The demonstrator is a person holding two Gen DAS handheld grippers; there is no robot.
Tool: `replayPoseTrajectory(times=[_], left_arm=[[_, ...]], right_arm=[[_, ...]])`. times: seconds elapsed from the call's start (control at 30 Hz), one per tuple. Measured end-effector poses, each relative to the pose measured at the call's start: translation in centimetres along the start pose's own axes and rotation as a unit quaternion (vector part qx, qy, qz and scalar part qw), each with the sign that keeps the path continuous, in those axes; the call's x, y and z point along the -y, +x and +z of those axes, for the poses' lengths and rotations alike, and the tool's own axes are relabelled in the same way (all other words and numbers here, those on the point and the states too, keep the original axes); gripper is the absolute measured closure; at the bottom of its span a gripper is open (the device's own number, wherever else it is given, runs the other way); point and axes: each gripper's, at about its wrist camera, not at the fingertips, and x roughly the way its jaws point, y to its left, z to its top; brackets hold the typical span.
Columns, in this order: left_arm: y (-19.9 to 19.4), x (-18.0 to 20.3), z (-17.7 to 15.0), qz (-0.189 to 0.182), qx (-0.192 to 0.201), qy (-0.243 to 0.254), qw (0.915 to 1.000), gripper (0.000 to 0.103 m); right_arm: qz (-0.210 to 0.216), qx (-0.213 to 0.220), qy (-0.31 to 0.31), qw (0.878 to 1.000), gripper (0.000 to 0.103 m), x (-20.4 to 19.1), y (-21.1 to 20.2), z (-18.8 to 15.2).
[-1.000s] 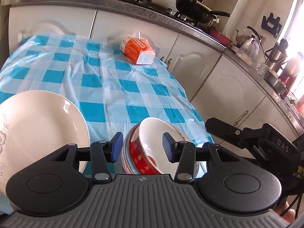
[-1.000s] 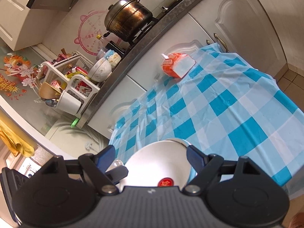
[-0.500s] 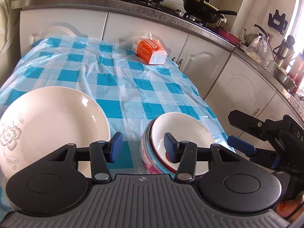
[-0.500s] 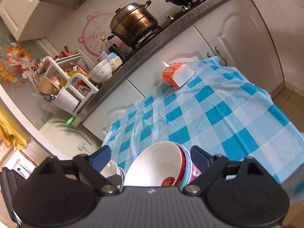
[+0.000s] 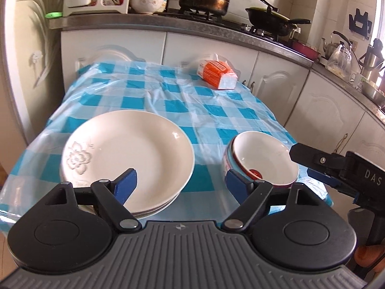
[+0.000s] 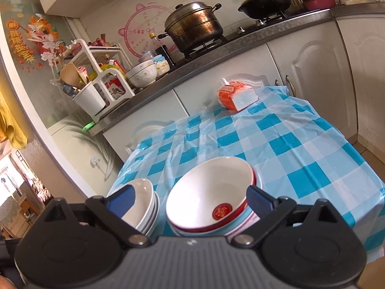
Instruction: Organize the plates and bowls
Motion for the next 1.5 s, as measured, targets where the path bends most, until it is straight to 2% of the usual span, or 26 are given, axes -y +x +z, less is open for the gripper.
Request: replayPoseTrajectory(times=[0.23,0.4,0.8,1.3,1.5], left_arm=[[-2.5,-1.8,-0.7,0.041,0.007,-0.012,0.9991,0.0],[-4.1,-3.4,-1.3,0.07,0.005,-0.028,0.9971,0.0],[-8.0,-4.5,-2.8,0.094,0.016,-0.039,0.9947,0.0],[-9.5,-4.6,-3.9,0.127,0.035,-0.029,0.9909,0.0],[-9.3,-4.7,-4.0,0.151,0.037,-0.028,0.9874,0.0]], right_arm=[[-0.024,0.004,-0.053,0.998,0.001,-3.0,-0.7,-1.4],[-0.028,0.008,-0.06,0.998,0.001,-4.8,-1.4,-2.1],[-0.027,0.019,-0.099,0.995,0.001,-8.9,-3.8,-3.3],[-0.036,0.019,-0.112,0.993,0.001,-9.9,-4.8,-4.4],[-0.043,0.013,-0.108,0.993,0.001,-9.5,-4.7,-4.7]])
